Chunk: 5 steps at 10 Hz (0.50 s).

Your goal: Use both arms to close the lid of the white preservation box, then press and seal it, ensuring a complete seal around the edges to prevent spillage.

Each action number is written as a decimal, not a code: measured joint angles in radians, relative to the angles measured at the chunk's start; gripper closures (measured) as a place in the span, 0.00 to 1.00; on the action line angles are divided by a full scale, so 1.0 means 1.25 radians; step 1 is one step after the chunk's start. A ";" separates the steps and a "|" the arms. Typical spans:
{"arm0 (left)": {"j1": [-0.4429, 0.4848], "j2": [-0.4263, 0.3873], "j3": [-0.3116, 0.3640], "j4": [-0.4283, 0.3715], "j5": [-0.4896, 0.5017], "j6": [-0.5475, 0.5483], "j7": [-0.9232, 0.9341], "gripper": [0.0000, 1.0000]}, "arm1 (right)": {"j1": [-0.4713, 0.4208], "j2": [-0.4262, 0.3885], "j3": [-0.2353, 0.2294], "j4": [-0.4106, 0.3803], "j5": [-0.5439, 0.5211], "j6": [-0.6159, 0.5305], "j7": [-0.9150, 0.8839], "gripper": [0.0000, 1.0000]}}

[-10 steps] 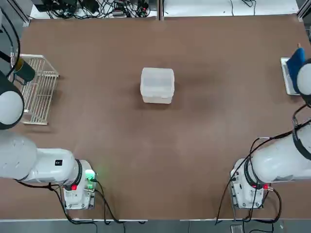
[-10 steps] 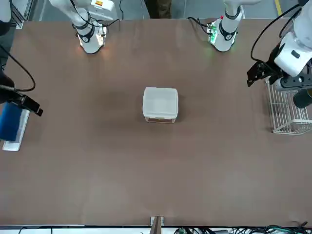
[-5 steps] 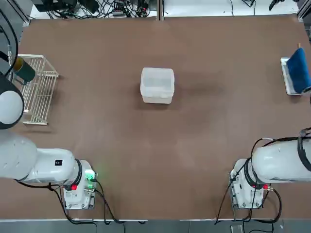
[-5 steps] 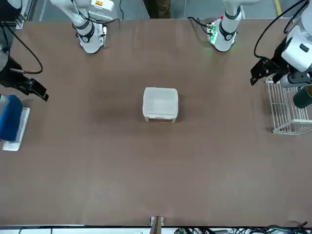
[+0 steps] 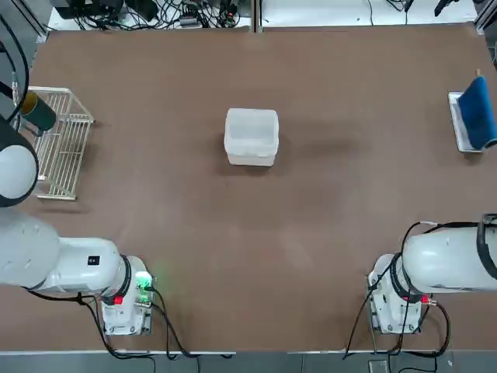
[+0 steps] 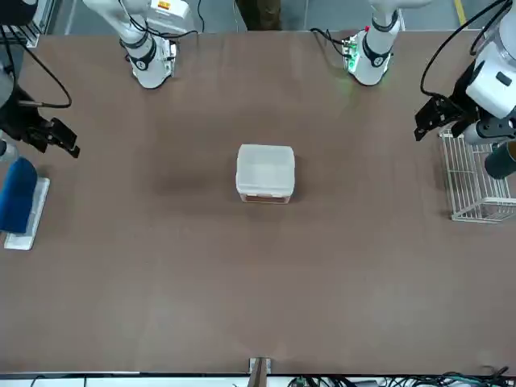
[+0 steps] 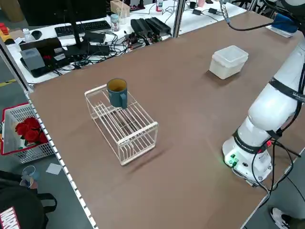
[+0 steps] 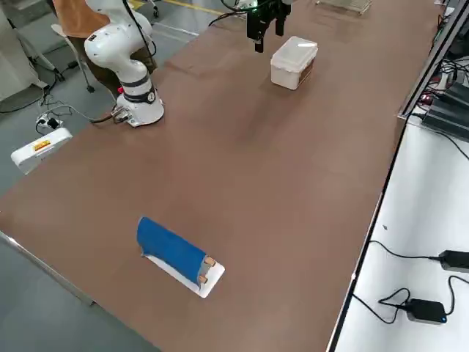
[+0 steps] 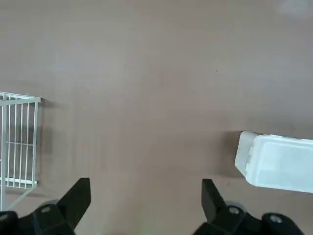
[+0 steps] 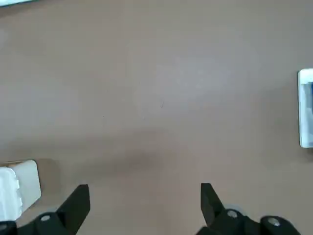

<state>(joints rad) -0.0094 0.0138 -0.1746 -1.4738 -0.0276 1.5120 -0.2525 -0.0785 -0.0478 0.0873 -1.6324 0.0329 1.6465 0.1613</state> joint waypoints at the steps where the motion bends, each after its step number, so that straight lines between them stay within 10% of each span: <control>1: 0.000 0.000 0.000 0.000 0.000 0.000 0.000 0.00 | -0.008 0.000 -0.005 0.004 0.000 0.000 -0.002 0.00; 5: 0.001 0.000 0.004 0.001 0.000 0.000 0.000 0.00 | -0.016 0.004 -0.007 0.013 0.000 0.003 -0.005 0.00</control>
<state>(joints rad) -0.0080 0.0138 -0.1698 -1.4729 -0.0276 1.5120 -0.2525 -0.0988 -0.0430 0.0790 -1.6160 0.0329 1.6509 0.1553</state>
